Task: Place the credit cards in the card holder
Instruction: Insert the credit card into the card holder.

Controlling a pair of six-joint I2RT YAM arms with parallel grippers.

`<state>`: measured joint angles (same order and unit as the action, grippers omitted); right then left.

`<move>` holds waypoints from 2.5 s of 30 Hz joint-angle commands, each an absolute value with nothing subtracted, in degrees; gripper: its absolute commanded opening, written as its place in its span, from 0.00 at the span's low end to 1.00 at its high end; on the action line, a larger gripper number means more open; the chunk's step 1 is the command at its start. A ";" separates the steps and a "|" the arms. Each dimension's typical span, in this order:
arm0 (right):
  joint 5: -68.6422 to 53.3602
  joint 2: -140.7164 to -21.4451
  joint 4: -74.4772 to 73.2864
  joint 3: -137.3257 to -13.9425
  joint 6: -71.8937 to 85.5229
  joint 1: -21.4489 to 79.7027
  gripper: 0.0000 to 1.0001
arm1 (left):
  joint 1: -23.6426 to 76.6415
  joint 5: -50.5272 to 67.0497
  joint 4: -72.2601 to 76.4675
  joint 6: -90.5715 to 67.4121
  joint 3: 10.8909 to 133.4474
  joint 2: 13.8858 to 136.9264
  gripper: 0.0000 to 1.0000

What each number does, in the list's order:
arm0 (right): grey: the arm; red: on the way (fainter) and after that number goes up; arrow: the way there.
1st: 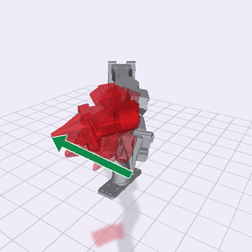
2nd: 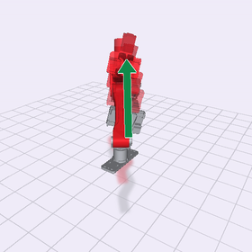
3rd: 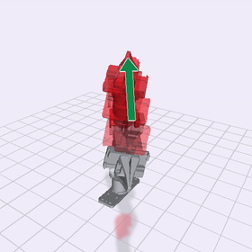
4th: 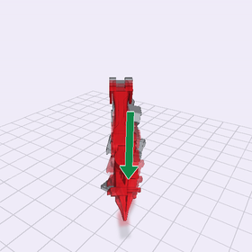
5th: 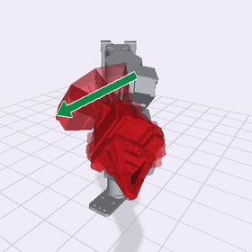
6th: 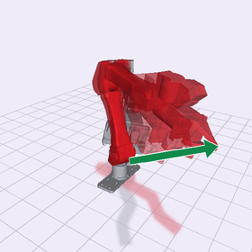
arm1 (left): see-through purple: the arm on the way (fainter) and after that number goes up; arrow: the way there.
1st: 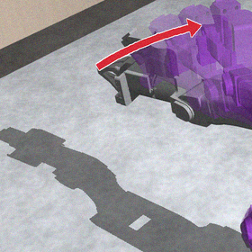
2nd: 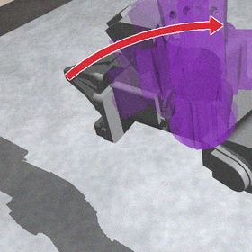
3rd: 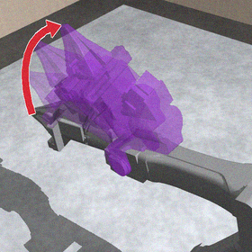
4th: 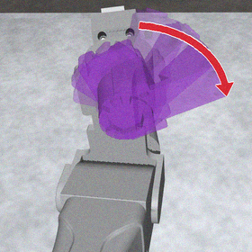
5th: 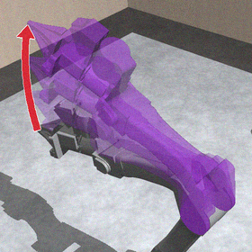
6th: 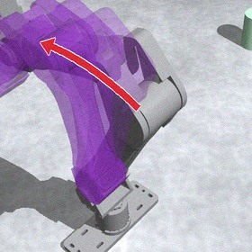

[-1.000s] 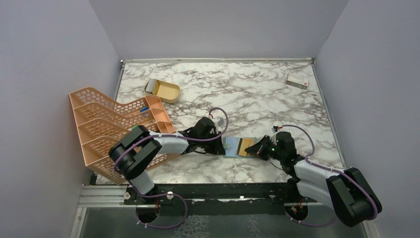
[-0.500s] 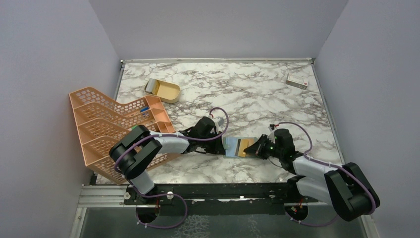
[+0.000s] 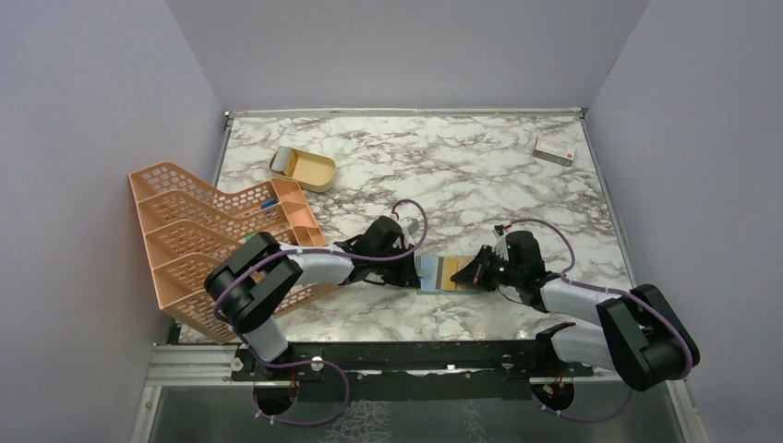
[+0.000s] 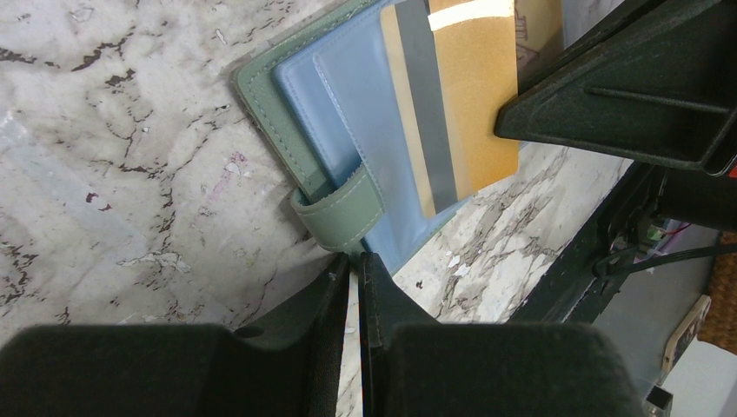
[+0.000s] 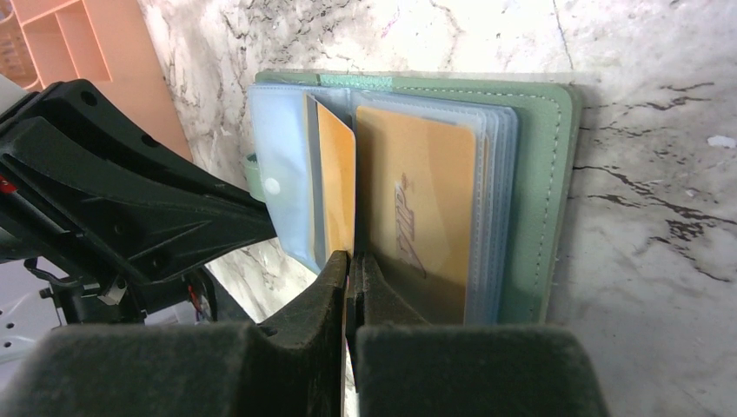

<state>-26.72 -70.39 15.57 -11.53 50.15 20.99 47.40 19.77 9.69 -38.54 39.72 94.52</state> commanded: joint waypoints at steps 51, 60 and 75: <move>-22.51 -69.19 -14.60 -29.01 33.13 21.14 0.36 | 48.29 20.90 12.50 -32.10 40.32 91.67 0.28; -23.62 -70.41 -12.76 -28.06 32.61 21.17 0.36 | 49.46 21.54 13.52 -28.90 41.32 93.94 0.38; -21.97 -72.32 -9.48 -24.84 33.32 21.18 0.33 | 51.58 6.16 8.30 -25.83 44.22 94.34 0.40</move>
<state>-23.81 -71.33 -11.20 -26.20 33.34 21.04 51.13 14.48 11.31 -27.79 43.40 95.79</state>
